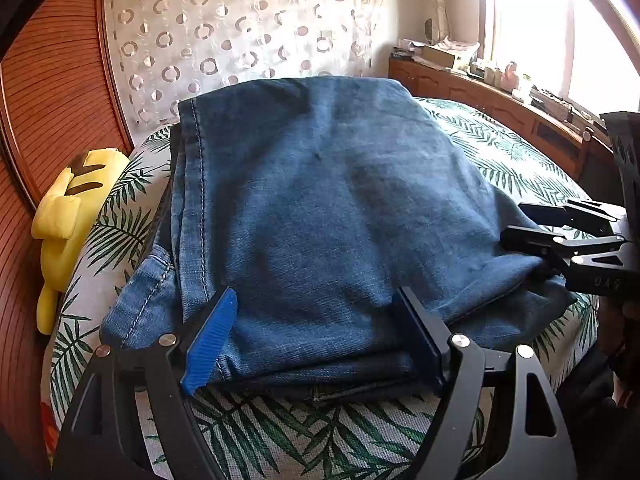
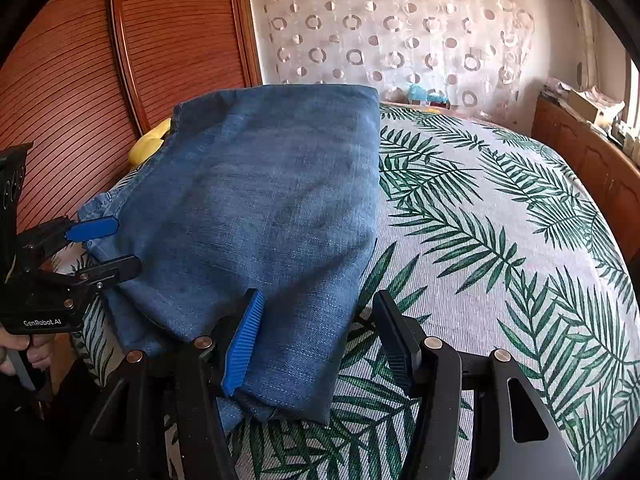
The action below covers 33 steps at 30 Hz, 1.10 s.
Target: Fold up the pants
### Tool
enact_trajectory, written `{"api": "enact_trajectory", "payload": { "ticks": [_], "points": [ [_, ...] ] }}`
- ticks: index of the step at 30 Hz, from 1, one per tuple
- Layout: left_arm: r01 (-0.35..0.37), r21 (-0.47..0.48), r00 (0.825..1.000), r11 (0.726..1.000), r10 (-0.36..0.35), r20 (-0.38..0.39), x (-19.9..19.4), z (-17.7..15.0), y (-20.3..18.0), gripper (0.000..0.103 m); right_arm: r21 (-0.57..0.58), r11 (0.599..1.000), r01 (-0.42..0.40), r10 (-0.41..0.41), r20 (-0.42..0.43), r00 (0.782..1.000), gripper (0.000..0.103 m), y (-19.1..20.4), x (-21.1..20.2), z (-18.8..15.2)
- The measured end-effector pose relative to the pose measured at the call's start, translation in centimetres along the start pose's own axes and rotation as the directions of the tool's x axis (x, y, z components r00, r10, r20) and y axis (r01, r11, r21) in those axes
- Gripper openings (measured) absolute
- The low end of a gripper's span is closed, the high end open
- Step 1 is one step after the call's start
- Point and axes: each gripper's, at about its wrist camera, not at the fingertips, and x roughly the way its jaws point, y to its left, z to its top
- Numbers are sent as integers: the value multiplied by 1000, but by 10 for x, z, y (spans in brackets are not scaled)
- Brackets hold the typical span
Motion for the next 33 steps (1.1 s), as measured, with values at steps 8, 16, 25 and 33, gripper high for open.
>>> {"api": "enact_trajectory", "payload": {
  "ticks": [8,16,25,33],
  "points": [
    [35,-40,999,999,-35,-7,-11,10,2,80,11,999,-39,39,-27,999,41,3,-2,5],
    [70,15,997,997,-71,35,-26,17,-19,80,17,997,-69,69,-21,997,25,5,-2,7],
    [52,-10,998,999,-52,-41,-4,6,-9,80,53,988,-148,147,26,989,14,1,-16,15],
    [54,3,998,999,-54,-31,-5,1,-9,80,30,979,-203,200,81,976,11,9,-34,26]
  ]
}}
